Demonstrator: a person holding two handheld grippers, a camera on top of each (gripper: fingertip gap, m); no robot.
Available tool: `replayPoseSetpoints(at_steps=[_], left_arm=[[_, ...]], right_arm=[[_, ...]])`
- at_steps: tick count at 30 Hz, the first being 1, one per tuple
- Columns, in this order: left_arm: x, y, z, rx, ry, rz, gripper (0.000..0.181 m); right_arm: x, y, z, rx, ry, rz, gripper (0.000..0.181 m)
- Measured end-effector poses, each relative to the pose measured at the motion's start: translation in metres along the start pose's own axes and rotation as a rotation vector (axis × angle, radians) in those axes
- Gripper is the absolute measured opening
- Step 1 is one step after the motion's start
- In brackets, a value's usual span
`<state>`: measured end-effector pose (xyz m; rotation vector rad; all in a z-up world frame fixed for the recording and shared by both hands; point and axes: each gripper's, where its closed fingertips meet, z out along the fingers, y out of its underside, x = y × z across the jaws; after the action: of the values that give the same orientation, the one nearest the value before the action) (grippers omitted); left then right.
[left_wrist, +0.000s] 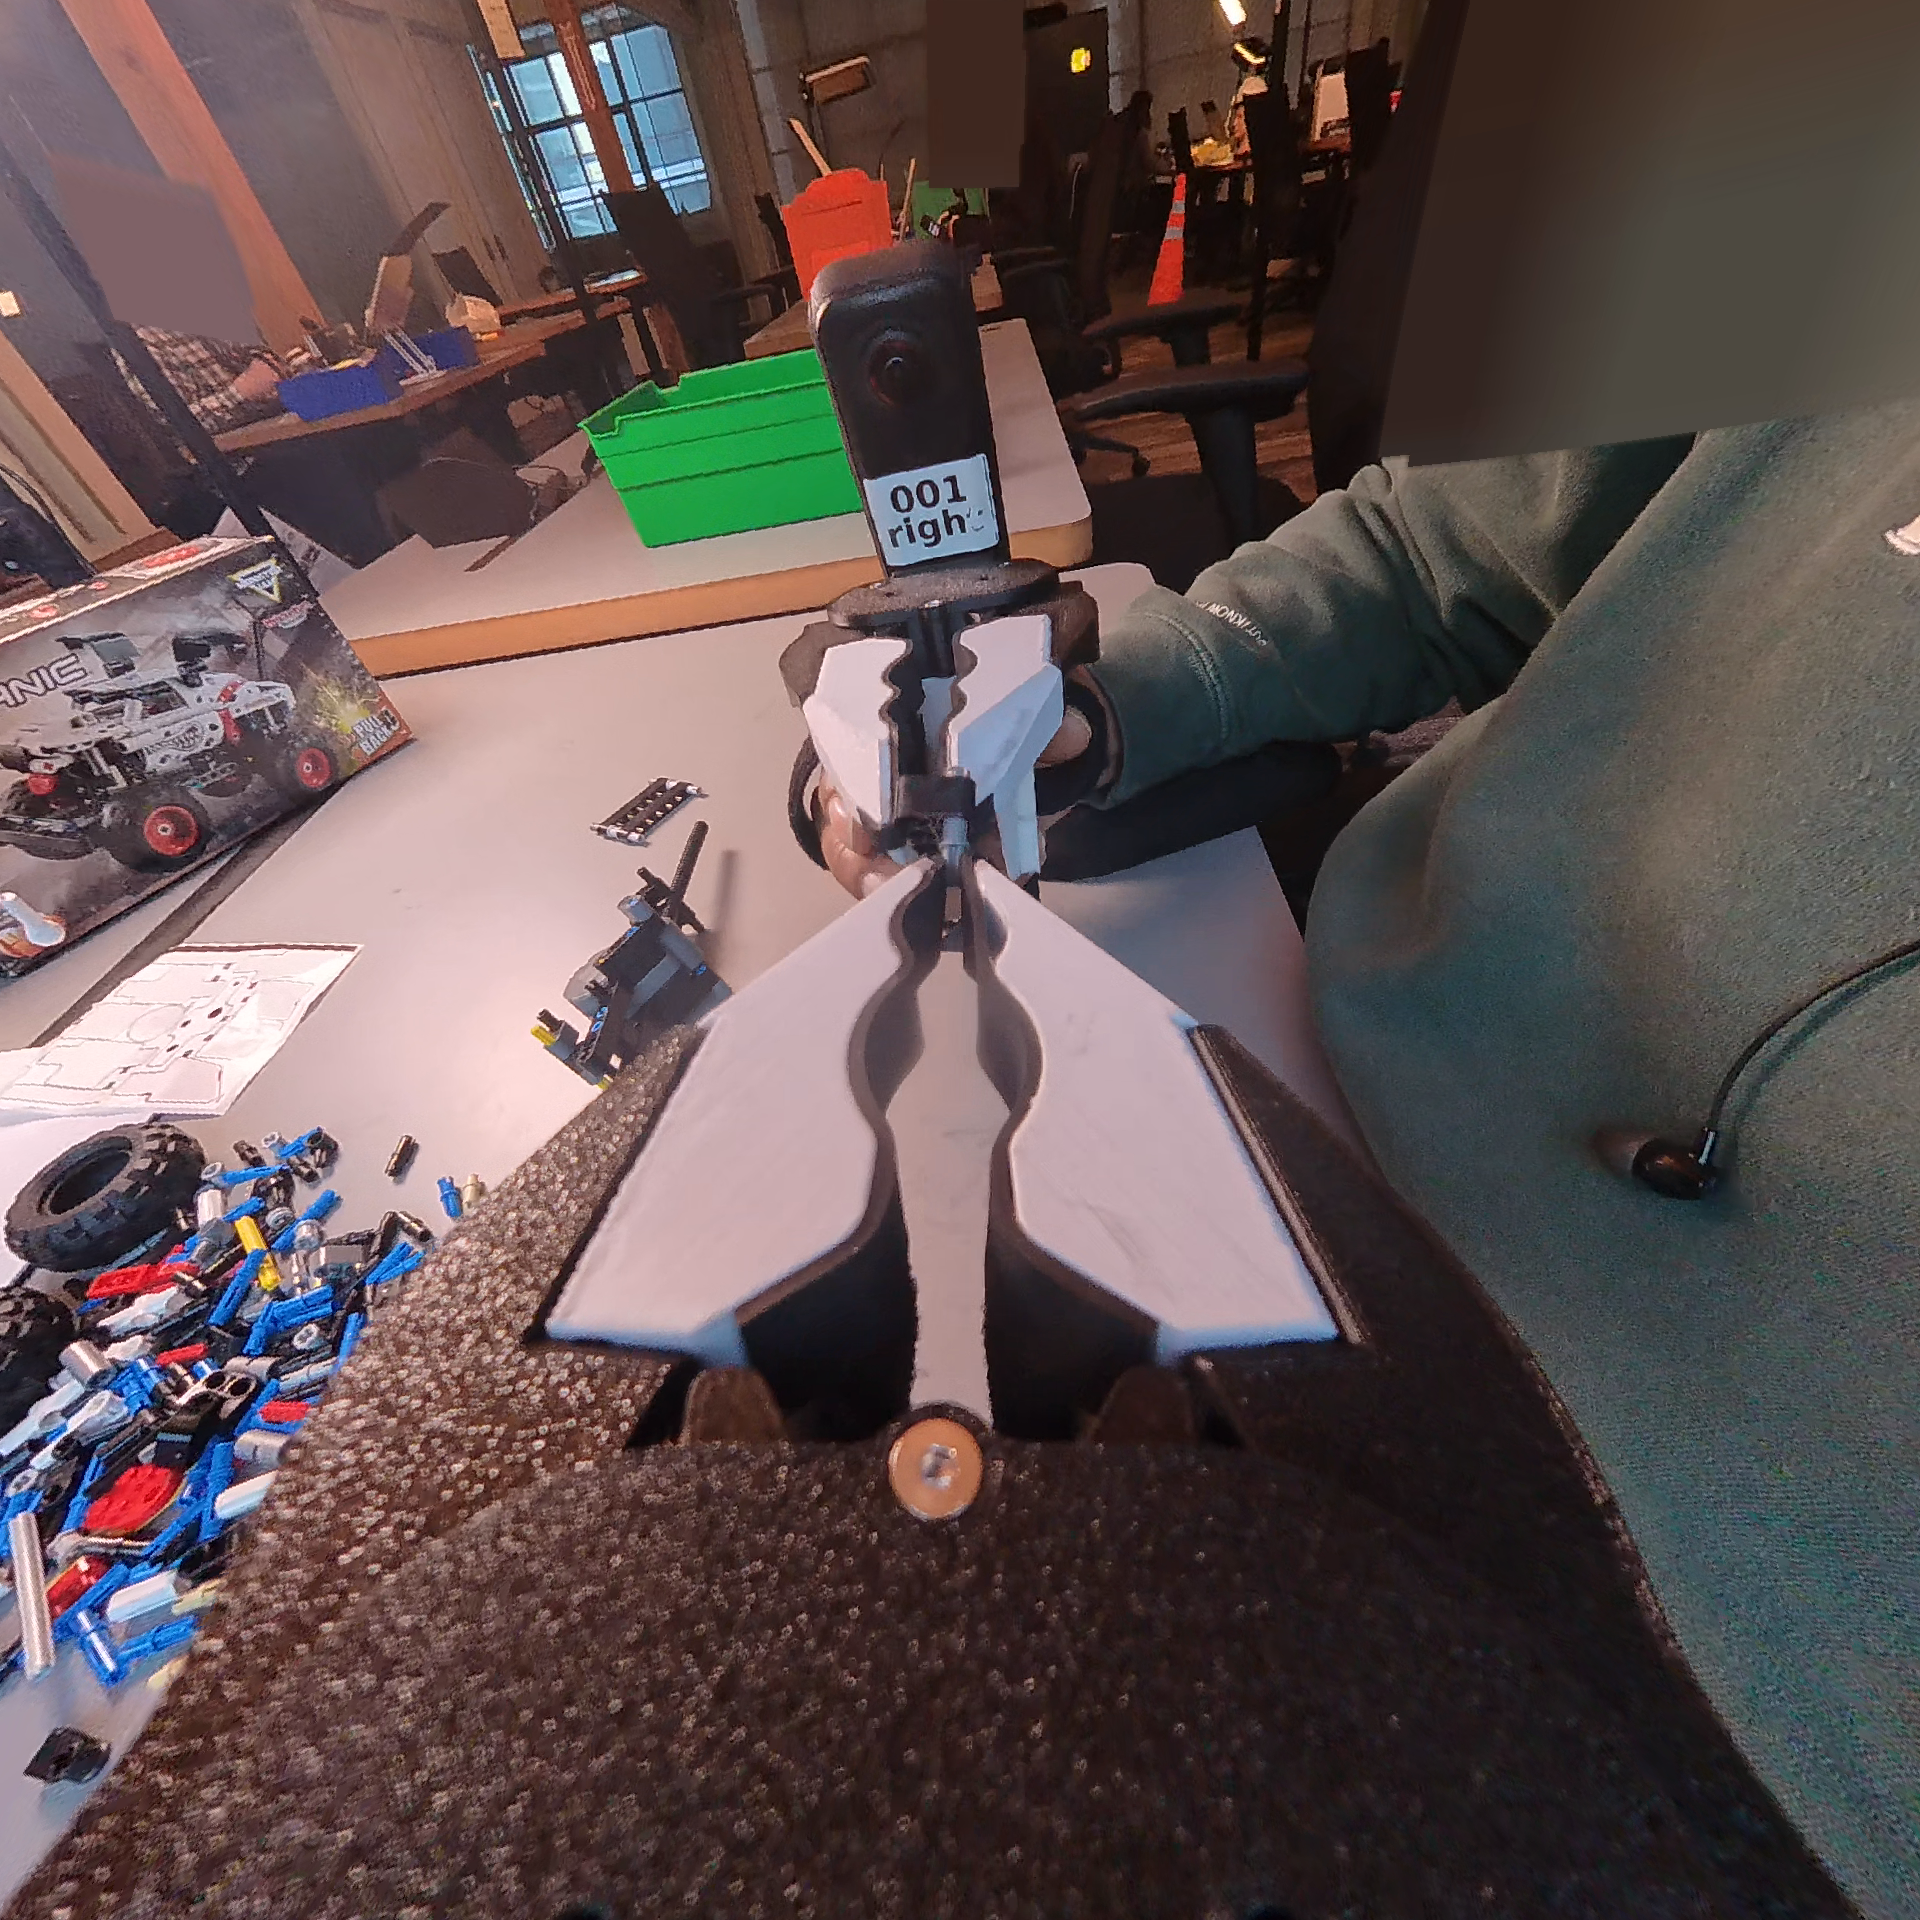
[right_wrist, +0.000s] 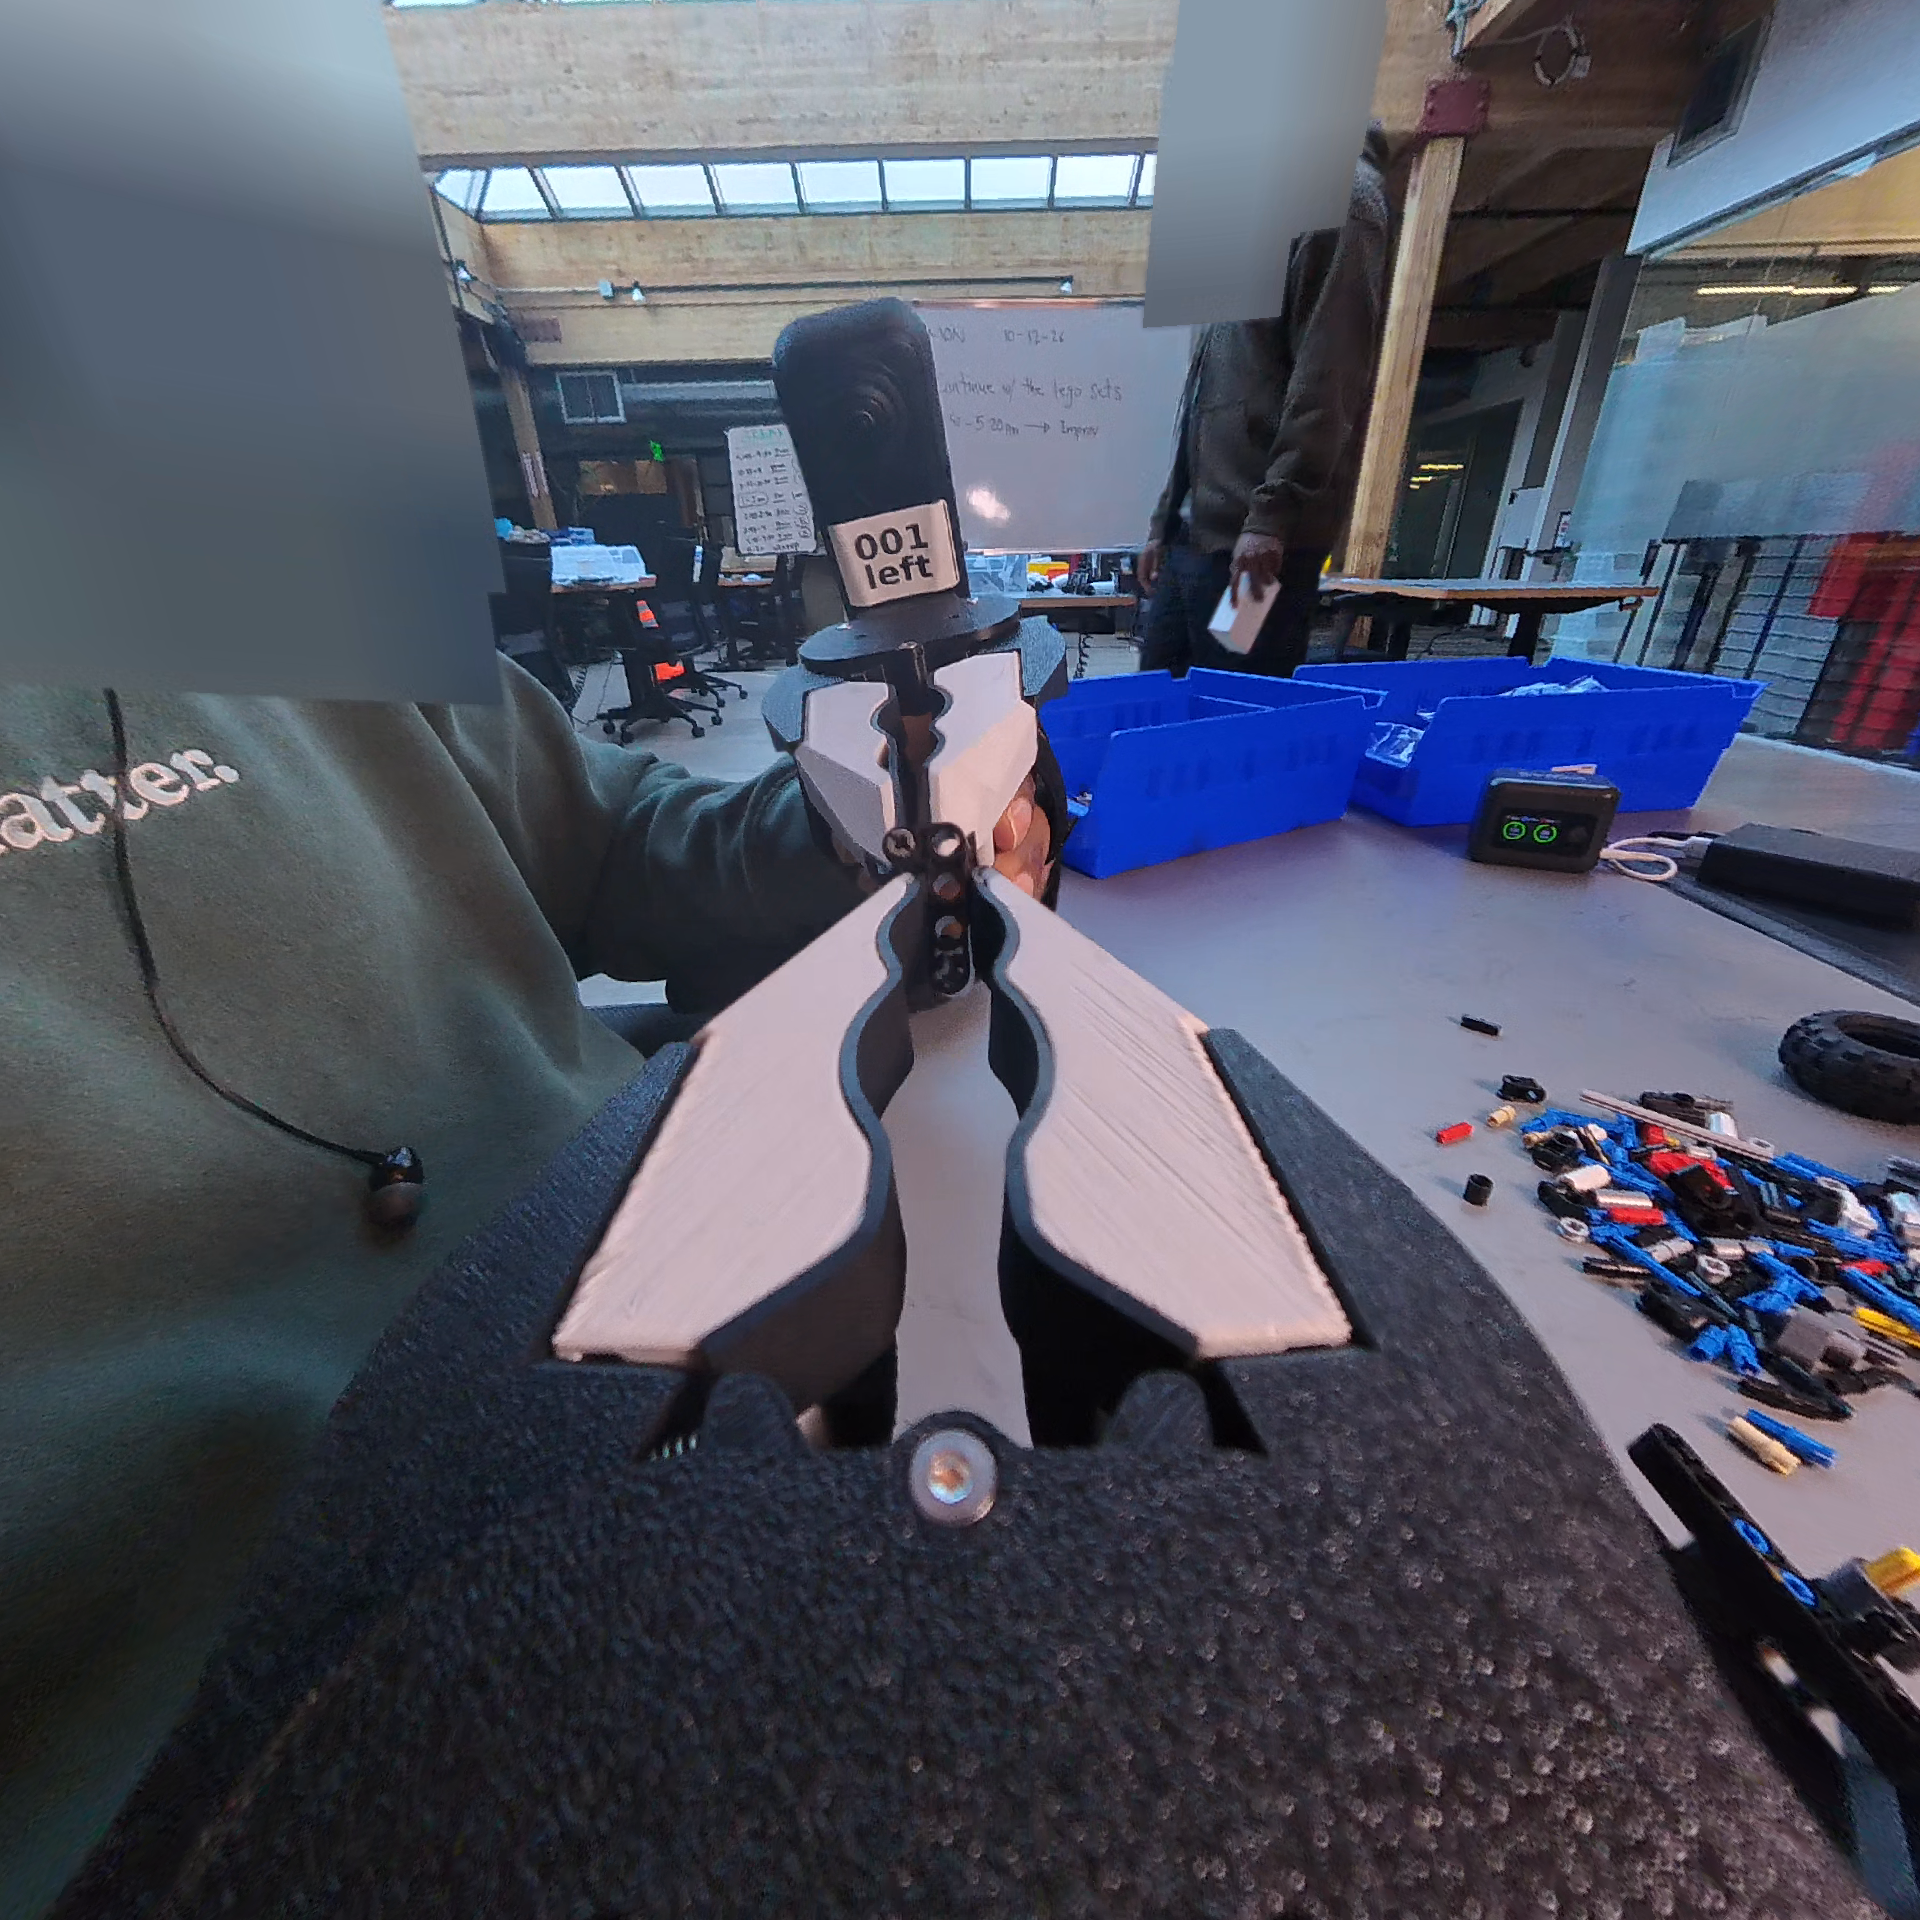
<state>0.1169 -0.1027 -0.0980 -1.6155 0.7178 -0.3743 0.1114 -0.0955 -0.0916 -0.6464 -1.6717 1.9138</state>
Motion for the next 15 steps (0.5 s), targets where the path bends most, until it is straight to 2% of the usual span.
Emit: replayPoseSetpoints(at_steps=[1,2,3,5,9,15], left_arm=[[-0.003,0.001,-0.004,-0.003,-0.008,-0.006,0.002],[-0.013,0.009,-0.013,-0.029,-0.044,-0.009,0.002],[-0.019,0.015,-0.024,-0.030,-0.056,-0.040,0.002],[-0.026,0.024,-0.034,-0.053,-0.073,-0.056,0.002],[-0.043,0.037,-0.030,-0.130,-0.137,-0.051,0.002],[-0.103,0.081,-0.050,-0.293,-0.437,-0.084,0.003]], right_arm=[[0.002,-0.012,-0.006,0.071,-0.003,0.023,0.006],[0.012,-0.044,-0.027,0.247,0.002,0.119,0.005],[0.023,-0.060,-0.047,0.313,0.030,0.146,0.005],[0.030,-0.049,-0.054,0.235,0.120,0.059,0.006],[0.028,-0.024,-0.030,0.103,0.134,0.023,0.006],[0.051,0.012,-0.030,-0.114,0.286,-0.055,0.007]])
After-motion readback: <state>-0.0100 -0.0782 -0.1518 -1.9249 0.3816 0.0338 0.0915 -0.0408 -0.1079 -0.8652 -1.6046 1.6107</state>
